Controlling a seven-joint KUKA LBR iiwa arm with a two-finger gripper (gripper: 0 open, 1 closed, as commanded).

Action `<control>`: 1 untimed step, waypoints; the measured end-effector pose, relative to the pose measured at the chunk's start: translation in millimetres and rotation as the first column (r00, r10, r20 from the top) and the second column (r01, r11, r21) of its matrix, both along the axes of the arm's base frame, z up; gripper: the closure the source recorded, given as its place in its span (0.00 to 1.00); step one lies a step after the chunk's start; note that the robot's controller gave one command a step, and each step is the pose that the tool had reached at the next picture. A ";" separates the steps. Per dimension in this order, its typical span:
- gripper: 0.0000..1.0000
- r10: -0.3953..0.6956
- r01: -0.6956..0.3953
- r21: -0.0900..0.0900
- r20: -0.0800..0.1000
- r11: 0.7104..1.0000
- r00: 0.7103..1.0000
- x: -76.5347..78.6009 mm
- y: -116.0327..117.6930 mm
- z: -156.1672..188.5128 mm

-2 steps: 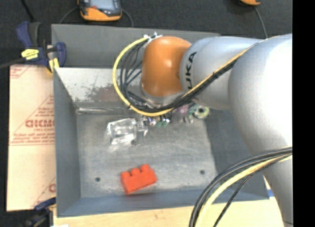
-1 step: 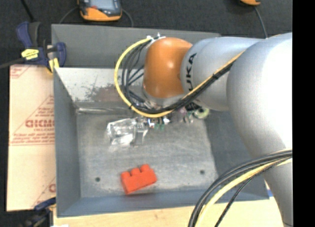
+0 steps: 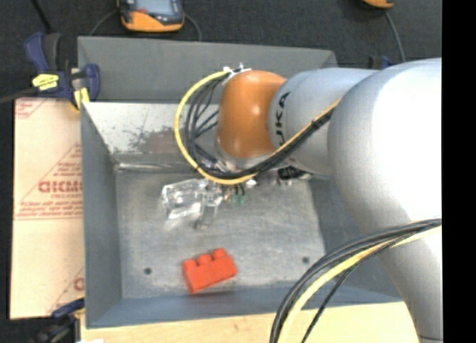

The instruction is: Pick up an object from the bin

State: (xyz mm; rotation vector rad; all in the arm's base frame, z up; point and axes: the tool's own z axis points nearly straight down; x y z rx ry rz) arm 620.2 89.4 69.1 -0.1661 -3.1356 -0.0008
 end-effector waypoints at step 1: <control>0.00 0.001 -0.001 0.001 0.003 1.000 1.000 1.1 -0.1 1.0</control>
Offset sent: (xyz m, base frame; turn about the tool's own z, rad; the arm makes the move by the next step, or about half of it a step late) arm 0.0000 0.0000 0.0000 0.0000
